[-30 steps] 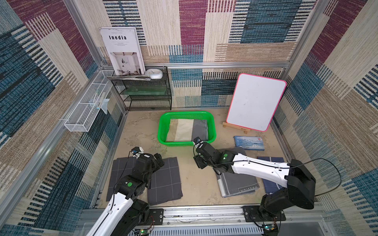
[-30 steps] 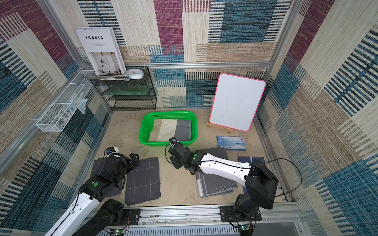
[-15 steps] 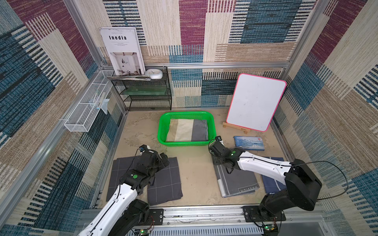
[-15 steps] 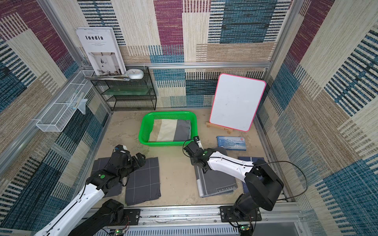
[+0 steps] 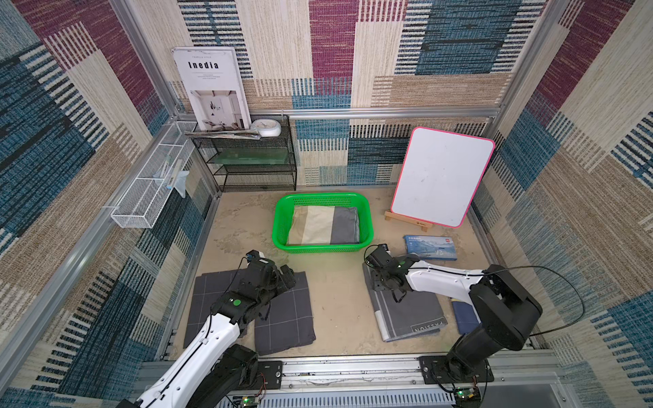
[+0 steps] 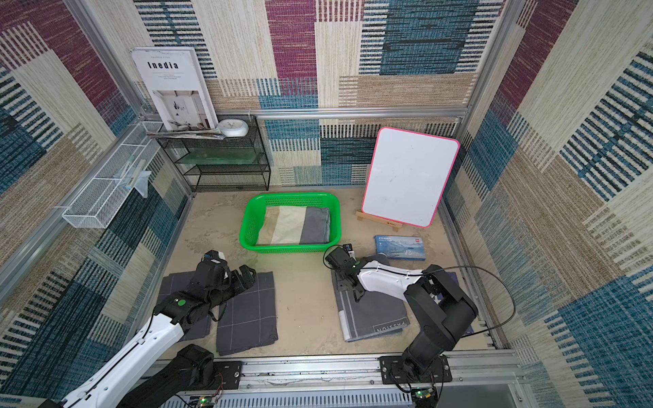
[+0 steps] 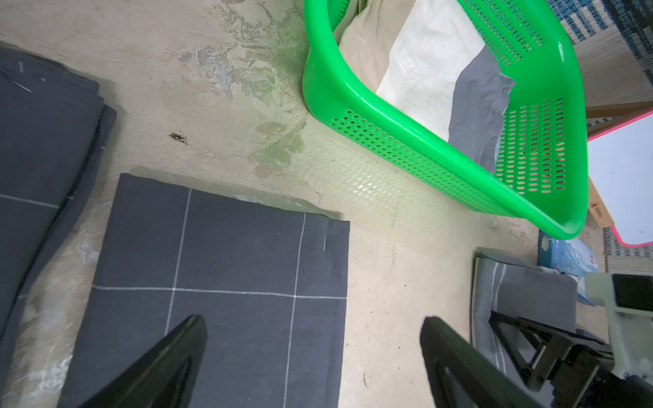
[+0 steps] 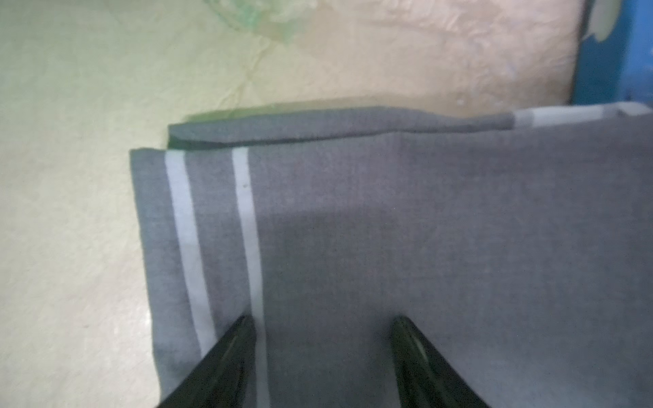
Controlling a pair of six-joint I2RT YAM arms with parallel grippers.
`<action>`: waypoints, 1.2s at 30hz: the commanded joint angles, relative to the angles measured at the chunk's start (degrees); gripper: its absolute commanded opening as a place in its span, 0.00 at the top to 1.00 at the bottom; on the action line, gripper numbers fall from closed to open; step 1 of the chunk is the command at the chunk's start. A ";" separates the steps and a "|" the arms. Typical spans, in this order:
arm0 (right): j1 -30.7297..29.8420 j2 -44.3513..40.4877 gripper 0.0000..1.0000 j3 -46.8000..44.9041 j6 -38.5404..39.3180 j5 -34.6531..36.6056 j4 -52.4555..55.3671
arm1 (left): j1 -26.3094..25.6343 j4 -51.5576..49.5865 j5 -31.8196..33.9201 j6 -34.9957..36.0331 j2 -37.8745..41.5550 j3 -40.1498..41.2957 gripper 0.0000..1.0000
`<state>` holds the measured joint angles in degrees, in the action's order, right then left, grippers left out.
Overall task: Put the folded pillowcase in the basket
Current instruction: Adjust the pillowcase at the center of the board.
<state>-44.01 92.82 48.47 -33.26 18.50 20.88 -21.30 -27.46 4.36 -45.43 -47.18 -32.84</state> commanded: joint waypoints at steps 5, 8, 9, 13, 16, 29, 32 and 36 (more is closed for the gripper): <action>-9.72 6.21 0.33 5.16 4.42 -4.83 -1.25 | 0.03 2.74 0.16 1.02 -0.54 0.57 0.01; -13.69 8.11 0.33 7.62 5.75 -4.59 -0.29 | 0.03 3.42 -0.25 1.26 -0.94 0.74 0.01; -14.77 8.25 0.33 8.23 6.14 -4.78 -0.23 | 0.03 3.68 -0.45 1.35 -1.07 0.85 0.01; -16.81 6.32 0.33 9.62 7.09 -3.88 1.66 | 0.03 4.90 -1.97 2.54 -1.77 1.29 0.01; -16.84 2.57 0.33 8.87 6.13 1.16 3.93 | -0.05 5.71 -3.78 3.73 -3.18 1.03 0.01; -6.60 -7.57 0.32 0.87 -3.64 6.74 6.15 | -10.40 12.35 -7.29 7.97 -18.64 -5.84 0.03; -6.16 -10.29 0.32 -1.90 -5.52 5.79 3.80 | -12.08 14.42 -9.08 10.99 -24.78 -7.69 0.05; -5.91 -12.52 0.32 -4.86 -7.25 4.92 2.42 | -14.93 14.55 -10.27 13.19 -31.91 -11.35 0.10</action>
<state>-49.98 81.30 44.77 -37.93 24.12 25.08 -34.63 -14.83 -4.45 -35.38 -76.27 -42.50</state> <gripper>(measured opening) 0.682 0.893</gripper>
